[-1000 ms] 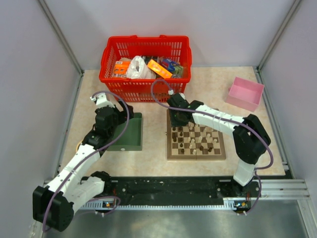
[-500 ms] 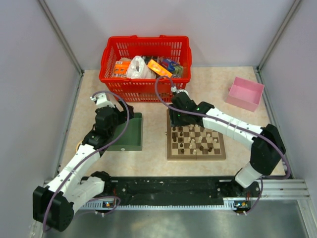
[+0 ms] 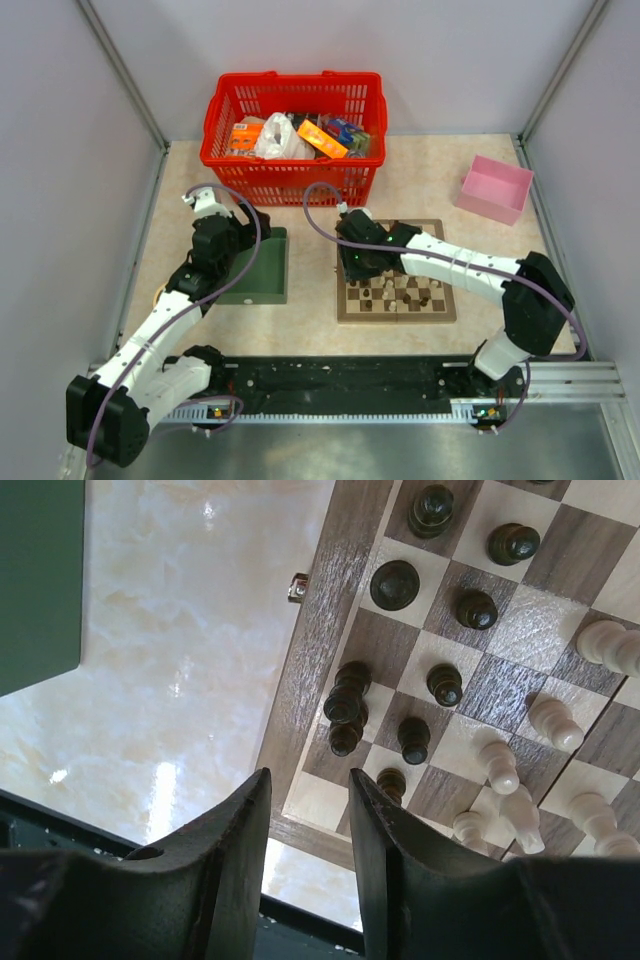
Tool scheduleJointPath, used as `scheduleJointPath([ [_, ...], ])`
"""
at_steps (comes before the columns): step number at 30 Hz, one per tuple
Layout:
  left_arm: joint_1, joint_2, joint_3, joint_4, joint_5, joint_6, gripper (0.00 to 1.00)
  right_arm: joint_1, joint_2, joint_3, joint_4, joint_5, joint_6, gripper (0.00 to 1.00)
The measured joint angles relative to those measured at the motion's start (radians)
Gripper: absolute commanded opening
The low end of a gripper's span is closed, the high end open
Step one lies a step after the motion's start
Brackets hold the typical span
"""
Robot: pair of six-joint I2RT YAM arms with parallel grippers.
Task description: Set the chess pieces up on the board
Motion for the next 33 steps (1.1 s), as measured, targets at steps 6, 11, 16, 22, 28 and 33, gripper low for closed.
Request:
scheduleJointPath([
  [6, 0.0, 0.0, 0.0, 0.0, 0.002, -0.003, 0.99, 0.0, 0.018, 0.0, 0.003, 0.002, 0.005, 0.35],
  [11, 0.0, 0.0, 0.0, 0.0, 0.002, -0.004, 0.99, 0.0, 0.045, 0.0, 0.003, 0.005, 0.005, 0.31],
  [16, 0.001, 0.0, 0.0, 0.0, 0.002, -0.003, 0.99, 0.0, 0.059, 0.0, 0.003, 0.01, 0.005, 0.27],
  [22, 0.002, 0.0, 0.0, 0.0, 0.002, -0.005, 0.99, 0.0, 0.072, 0.0, 0.003, 0.016, 0.005, 0.19],
  [28, 0.004, 0.0, -0.005, 0.0, 0.002, -0.007, 0.99, 0.0, 0.076, 0.0, 0.002, 0.017, 0.005, 0.16],
  [33, 0.005, 0.0, -0.008, 0.0, 0.003, -0.007, 0.99, 0.0, 0.076, 0.0, -0.002, 0.023, 0.005, 0.16],
])
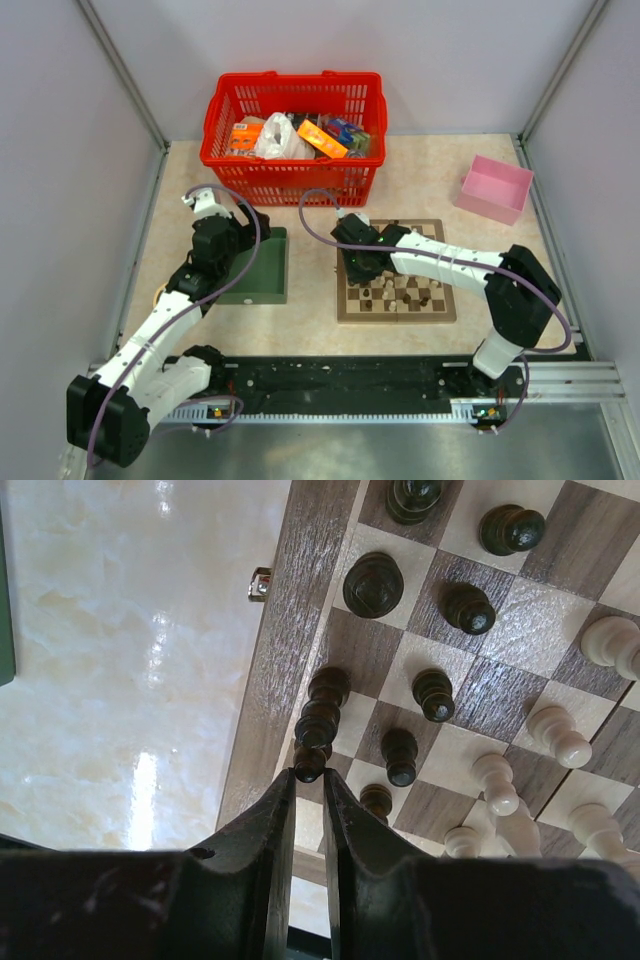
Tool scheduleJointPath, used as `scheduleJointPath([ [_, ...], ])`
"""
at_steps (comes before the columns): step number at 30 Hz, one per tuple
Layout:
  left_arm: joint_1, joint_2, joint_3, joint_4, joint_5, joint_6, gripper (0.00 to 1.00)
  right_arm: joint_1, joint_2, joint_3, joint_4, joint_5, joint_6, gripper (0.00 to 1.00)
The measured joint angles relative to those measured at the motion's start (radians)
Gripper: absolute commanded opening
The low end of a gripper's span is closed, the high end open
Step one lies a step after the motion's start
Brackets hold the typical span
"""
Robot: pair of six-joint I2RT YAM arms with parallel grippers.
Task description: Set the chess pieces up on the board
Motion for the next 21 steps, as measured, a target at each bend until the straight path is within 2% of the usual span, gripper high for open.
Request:
scheduleJointPath([
  [18, 0.0, 0.0, -0.003, 0.0, 0.018, 0.0, 0.99, 0.0, 0.0, 0.01, -0.023, 0.01, -0.001, 0.33],
  [21, 0.0, 0.004, -0.003, 0.0, 0.026, 0.004, 0.99, 0.0, -0.001, 0.035, -0.026, 0.024, -0.008, 0.42],
])
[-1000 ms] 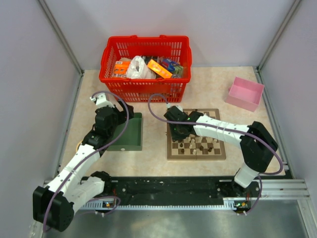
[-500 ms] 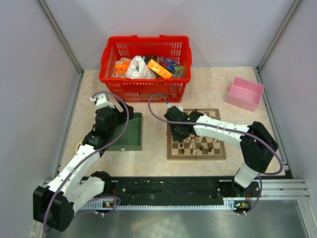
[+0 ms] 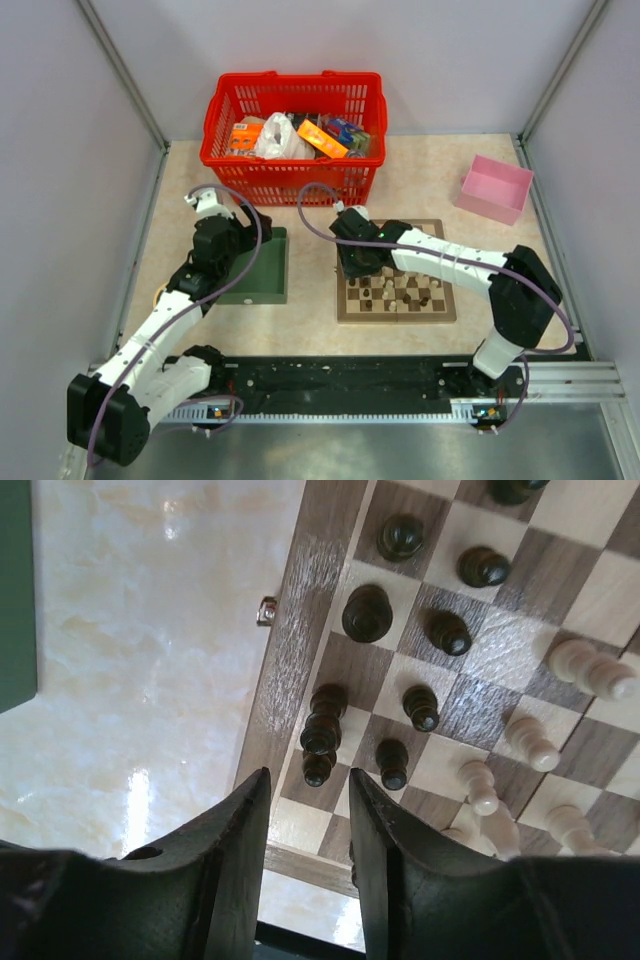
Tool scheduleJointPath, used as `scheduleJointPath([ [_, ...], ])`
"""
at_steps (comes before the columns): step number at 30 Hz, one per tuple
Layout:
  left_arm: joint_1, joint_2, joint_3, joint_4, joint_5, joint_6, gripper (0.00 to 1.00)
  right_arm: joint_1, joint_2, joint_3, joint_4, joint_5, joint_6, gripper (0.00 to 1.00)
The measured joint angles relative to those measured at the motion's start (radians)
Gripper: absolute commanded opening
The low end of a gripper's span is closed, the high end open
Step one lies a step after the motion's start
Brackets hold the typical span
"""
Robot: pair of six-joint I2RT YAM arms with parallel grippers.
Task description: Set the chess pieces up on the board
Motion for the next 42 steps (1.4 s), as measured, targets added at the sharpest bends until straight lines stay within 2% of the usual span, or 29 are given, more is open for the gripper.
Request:
scheduleJointPath([
  [8, 0.001, 0.003, 0.0, -0.003, 0.011, 0.024, 0.99, -0.034, -0.121, 0.018, -0.004, 0.067, -0.019, 0.51],
  [11, 0.001, 0.007, 0.006, -0.015, 0.01, 0.027, 0.99, -0.108, -0.192, 0.01, -0.003, 0.066, -0.023, 0.57],
  [21, 0.001, 0.077, 0.16, -0.143, -0.017, 0.017, 0.99, -0.407, -0.234, 0.011, -0.009, -0.045, -0.088, 0.54],
  [28, 0.002, 0.162, 0.278, -0.205, -0.027, -0.006, 0.99, -0.539, -0.057, 0.165, -0.022, -0.101, -0.169, 0.43],
  [37, 0.002, 0.216, 0.299, -0.221, -0.023, -0.008, 0.99, -0.548, 0.187, 0.324, -0.024, -0.148, -0.214, 0.4],
  [42, 0.002, 0.227, 0.311, -0.221, -0.024, -0.007, 0.99, -0.548, 0.225, 0.333, -0.041, -0.148, -0.221, 0.38],
])
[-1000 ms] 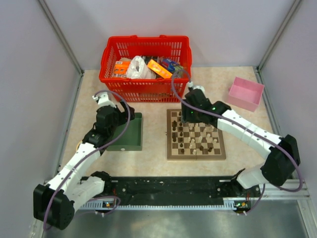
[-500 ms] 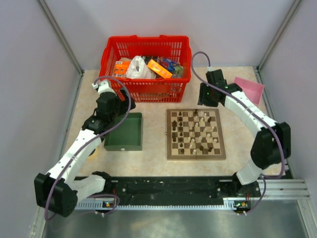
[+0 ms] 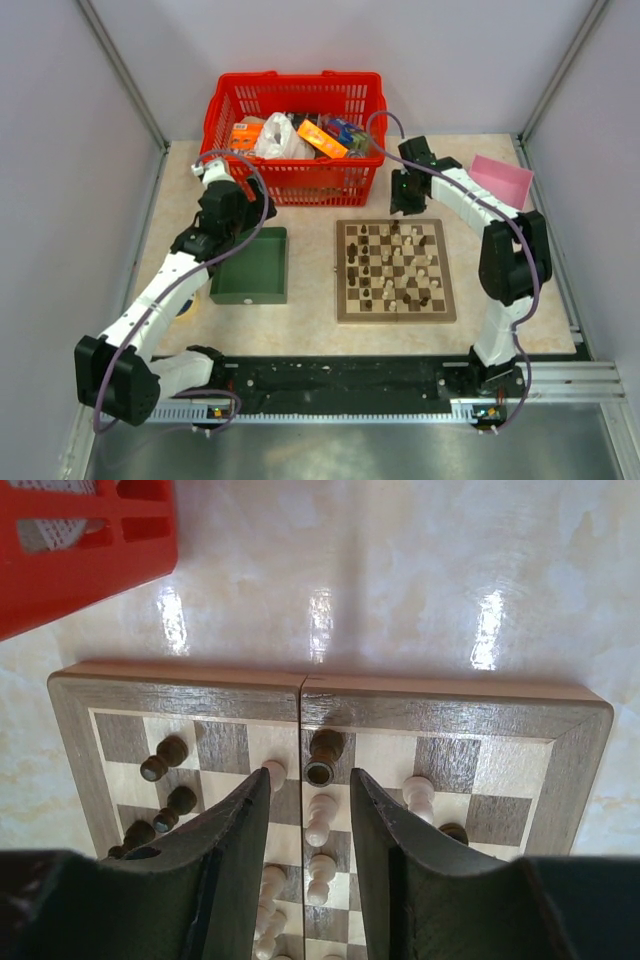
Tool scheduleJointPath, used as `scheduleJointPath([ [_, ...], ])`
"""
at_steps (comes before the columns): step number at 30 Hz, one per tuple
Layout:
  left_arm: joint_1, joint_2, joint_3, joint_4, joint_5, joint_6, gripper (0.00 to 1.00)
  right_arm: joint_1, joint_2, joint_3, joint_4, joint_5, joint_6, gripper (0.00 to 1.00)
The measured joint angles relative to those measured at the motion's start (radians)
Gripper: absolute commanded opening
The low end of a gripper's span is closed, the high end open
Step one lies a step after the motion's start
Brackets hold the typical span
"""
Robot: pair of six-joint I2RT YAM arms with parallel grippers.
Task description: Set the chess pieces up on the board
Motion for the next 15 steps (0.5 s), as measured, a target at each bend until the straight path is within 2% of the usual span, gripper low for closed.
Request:
scheduleJointPath([
  [15, 0.006, 0.037, 0.011, 0.004, 0.011, 0.0, 0.99, 0.0, 0.015, -0.001, -0.012, -0.023, -0.013, 0.34],
])
